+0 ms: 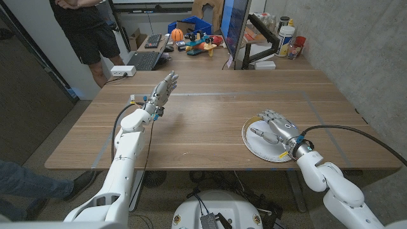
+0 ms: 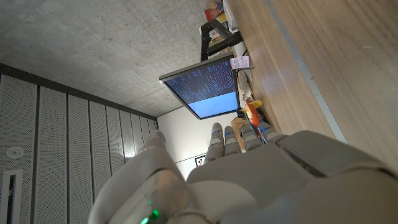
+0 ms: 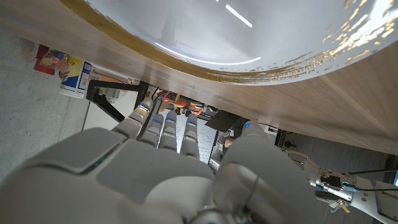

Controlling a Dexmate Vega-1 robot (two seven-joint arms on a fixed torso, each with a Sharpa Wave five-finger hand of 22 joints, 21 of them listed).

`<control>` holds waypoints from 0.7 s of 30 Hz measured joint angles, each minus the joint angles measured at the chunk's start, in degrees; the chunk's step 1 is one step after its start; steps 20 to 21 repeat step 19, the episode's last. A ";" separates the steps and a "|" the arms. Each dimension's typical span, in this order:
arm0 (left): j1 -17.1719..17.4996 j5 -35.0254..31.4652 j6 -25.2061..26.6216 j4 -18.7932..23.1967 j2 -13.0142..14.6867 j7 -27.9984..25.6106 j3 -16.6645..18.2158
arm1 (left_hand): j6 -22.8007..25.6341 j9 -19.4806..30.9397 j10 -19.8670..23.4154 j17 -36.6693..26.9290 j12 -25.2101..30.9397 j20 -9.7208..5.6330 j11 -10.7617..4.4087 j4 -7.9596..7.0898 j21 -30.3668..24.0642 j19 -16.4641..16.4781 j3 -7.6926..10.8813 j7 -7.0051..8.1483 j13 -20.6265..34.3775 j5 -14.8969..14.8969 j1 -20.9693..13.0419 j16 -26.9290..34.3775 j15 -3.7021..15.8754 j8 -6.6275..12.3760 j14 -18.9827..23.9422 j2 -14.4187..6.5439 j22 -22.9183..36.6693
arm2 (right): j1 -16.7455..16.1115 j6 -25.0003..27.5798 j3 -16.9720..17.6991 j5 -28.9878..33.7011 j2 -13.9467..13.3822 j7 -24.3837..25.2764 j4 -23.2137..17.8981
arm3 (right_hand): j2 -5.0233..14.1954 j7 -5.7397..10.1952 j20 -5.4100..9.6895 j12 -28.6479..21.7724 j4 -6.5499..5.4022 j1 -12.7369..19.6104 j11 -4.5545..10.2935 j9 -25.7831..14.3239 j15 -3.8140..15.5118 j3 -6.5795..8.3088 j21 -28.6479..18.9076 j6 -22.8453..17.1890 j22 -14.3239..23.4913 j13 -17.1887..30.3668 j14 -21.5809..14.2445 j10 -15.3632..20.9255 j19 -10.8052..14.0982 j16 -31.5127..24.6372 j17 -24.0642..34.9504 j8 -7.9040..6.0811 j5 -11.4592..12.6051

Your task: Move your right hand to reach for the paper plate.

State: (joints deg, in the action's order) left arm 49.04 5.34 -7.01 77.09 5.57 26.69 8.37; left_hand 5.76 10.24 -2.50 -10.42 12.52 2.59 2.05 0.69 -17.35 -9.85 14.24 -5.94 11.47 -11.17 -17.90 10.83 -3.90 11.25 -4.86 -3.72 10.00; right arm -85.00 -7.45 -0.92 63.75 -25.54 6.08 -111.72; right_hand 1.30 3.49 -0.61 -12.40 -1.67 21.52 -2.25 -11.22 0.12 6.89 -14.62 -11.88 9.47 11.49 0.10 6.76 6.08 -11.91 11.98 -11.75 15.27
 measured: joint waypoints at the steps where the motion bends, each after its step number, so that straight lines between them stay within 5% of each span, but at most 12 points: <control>1: 0.00 0.00 0.00 0.00 0.01 0.00 0.00 | 0.00 0.00 0.00 0.00 0.00 0.00 0.00 0.11 0.00 0.00 -0.11 0.00 0.00 0.00 0.00 0.00 0.00 0.00 0.00 0.00 0.00 | 0.01 0.05 -0.02 0.00 -0.02 -0.02 0.01 | 0.00 0.00 0.00 0.00 0.00 0.00 0.00 0.00 0.00 0.00 0.15 0.00 0.00 0.00 0.00 0.00 0.00 0.00 0.00 0.00 0.00; 21: 0.36 -0.62 0.67 0.61 0.13 -0.28 -0.11 | -0.01 0.00 0.00 0.00 0.00 0.00 0.00 0.10 0.22 0.00 -0.11 0.01 0.00 0.00 0.00 0.00 0.00 0.00 0.00 0.00 0.00 | 0.43 0.70 -0.60 -0.76 -0.90 -0.56 0.11 | 0.31 0.00 0.00 0.00 0.00 -0.31 -0.01 0.00 0.00 0.00 0.44 0.00 0.00 0.00 0.00 0.00 0.00 0.00 0.01 0.00 0.00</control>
